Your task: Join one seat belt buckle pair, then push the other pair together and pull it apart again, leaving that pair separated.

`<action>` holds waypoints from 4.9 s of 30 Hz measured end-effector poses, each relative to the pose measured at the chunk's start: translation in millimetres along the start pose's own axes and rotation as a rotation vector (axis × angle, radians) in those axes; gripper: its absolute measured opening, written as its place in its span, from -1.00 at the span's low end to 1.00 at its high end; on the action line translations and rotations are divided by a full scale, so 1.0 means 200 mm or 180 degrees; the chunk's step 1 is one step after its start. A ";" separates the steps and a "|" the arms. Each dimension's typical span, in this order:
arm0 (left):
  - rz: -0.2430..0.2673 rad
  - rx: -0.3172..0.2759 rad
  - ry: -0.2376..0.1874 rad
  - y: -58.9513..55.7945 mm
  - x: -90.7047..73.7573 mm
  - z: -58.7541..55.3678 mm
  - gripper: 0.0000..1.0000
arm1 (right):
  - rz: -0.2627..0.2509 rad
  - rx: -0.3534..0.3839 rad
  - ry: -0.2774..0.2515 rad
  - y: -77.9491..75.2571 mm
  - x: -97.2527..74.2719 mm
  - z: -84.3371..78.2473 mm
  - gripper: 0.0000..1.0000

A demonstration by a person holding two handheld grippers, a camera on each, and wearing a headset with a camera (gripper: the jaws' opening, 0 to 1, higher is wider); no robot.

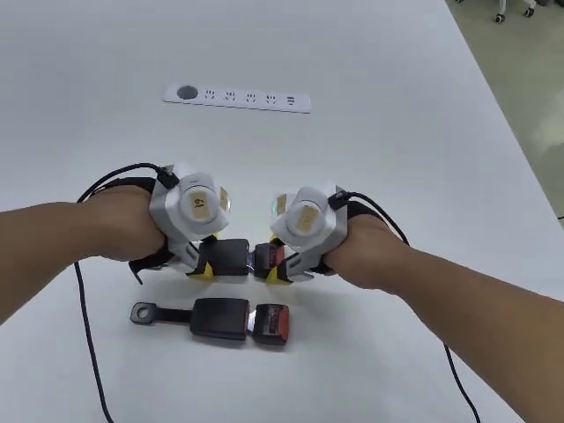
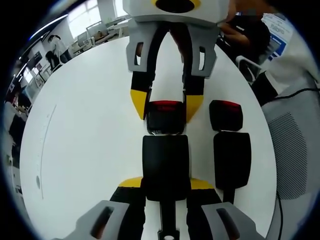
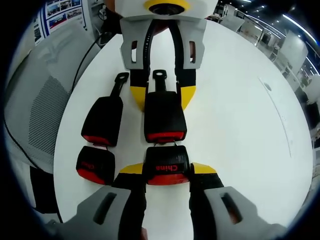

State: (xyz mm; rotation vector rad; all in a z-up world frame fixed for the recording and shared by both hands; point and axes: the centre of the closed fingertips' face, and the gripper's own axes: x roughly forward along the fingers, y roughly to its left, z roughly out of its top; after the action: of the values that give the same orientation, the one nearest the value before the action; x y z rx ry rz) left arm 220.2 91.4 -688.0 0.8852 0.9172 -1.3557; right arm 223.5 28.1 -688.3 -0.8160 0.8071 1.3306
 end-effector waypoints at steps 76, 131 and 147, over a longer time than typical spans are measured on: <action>0.0432 -0.0769 -0.0403 -0.10 -0.28 -0.04 -0.02 | -0.0571 0.1104 -0.0250 0.07 -0.57 -0.41 -0.03; 0.1178 -0.2371 -0.1175 -0.64 -0.71 -0.53 1.00 | -0.1189 0.1964 -0.0683 0.48 -0.84 -0.43 0.99; 0.1235 -0.2475 -0.1440 -0.62 -0.73 -0.53 1.00 | -0.1313 0.2095 -0.0812 0.47 -0.85 -0.43 0.99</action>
State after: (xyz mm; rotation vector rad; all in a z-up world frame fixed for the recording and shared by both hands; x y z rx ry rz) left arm 93.0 243.0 -594.1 0.1262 0.7671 -0.7112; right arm 114.7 -124.4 -588.3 -0.2570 0.7557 0.7094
